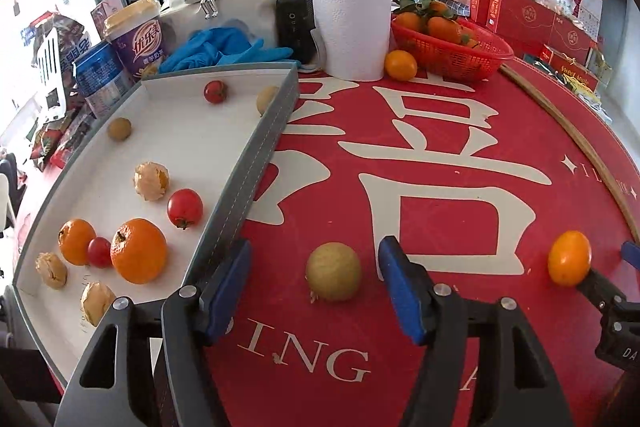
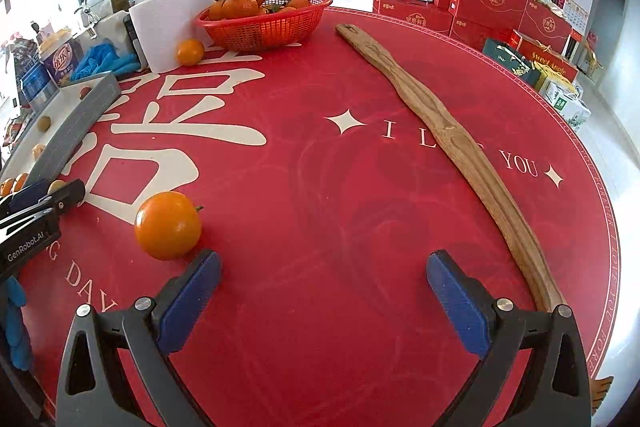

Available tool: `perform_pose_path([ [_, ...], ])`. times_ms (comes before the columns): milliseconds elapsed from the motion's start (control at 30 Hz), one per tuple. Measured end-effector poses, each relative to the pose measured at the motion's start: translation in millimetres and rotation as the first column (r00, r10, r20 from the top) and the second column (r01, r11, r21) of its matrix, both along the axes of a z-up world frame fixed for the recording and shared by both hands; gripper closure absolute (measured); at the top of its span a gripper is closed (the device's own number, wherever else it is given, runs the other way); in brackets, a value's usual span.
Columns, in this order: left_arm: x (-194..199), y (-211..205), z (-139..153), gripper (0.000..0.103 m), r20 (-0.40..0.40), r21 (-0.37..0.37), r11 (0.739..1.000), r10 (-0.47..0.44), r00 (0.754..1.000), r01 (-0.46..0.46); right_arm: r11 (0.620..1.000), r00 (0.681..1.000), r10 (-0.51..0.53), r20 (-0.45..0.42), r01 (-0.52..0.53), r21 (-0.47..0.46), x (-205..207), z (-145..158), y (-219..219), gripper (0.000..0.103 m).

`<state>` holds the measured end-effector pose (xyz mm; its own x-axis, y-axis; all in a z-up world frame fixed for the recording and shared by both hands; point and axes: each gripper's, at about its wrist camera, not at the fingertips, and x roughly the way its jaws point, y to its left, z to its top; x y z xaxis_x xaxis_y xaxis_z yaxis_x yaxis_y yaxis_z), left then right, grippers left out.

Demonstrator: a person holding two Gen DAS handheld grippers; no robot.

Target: Organize fruits

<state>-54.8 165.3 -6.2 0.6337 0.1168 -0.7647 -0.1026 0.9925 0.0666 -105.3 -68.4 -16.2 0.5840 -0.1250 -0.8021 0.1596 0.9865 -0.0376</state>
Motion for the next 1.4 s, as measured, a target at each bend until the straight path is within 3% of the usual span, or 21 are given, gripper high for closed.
perform_pose_path([
  [233,0,1,0,0.032,0.0,-0.001,1.0,-0.002,1.0,0.002,1.0,1.0,0.0,0.0,0.0,0.0,0,0,0,0.0],
  [333,-4,-3,-1,0.032,-0.004,-0.033,0.999,-0.037,0.999,0.037,1.0,1.0,0.0,0.0,0.0,0.0,0,0,0,0.0],
  [433,-7,-13,0,0.025,-0.005,-0.022,0.997,-0.078,0.997,0.077,1.0,1.0,0.0,0.0,0.0,0.0,0,0,0,0.0],
  [600,0,-11,-5,0.0,-0.037,-0.045,0.996,-0.082,0.996,0.08,1.0,1.0,0.0,0.0,0.0,0.0,0,0,0,0.0],
  [1400,0,-14,-6,0.0,-0.043,-0.049,0.994,-0.1,0.994,0.098,0.999,0.999,0.041,-0.002,-0.041,-0.006,1,0,17,0.0],
])
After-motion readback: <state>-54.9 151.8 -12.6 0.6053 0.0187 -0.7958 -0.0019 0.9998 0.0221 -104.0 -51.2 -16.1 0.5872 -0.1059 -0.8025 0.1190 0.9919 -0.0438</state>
